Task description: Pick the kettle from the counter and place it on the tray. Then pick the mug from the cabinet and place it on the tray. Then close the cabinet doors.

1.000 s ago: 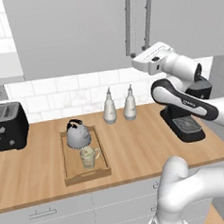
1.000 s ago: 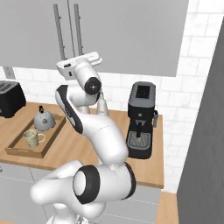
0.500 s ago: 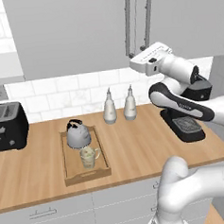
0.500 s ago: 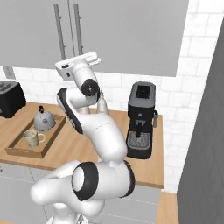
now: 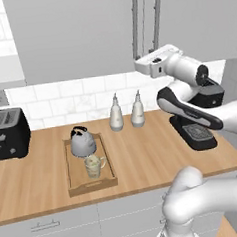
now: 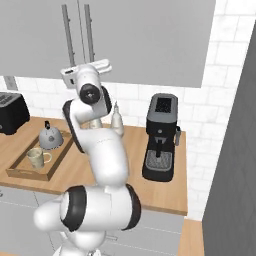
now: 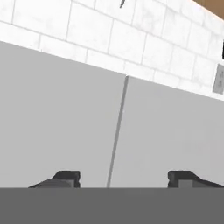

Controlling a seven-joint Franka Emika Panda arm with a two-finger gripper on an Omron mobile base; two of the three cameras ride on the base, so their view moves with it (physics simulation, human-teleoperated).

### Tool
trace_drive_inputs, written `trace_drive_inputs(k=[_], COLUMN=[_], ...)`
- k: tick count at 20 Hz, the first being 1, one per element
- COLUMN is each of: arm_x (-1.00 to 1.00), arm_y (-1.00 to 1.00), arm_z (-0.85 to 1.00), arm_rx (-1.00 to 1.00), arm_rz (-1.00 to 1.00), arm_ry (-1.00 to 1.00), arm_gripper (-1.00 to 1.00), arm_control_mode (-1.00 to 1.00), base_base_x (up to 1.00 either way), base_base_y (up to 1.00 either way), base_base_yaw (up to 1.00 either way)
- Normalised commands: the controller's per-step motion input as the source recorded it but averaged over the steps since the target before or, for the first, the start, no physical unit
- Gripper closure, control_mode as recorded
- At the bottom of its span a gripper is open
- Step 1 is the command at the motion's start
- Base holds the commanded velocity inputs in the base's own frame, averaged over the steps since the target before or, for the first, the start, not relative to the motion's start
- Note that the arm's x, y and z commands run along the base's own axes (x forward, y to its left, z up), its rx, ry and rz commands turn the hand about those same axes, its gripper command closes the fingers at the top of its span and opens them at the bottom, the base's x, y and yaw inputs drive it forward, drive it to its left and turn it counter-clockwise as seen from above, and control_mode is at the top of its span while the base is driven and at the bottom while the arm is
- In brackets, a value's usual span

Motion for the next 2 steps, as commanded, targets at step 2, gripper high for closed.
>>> trace_drive_inputs(k=[2], arm_x=[0.38], arm_y=[0.03], arm_z=[0.00], arm_rx=[-0.05], arm_rz=[-0.21], arm_ry=[0.24], arm_gripper=[-1.00], arm_control_mode=[-1.00], base_base_x=[0.00], base_base_y=[0.00], base_base_yaw=[0.00])
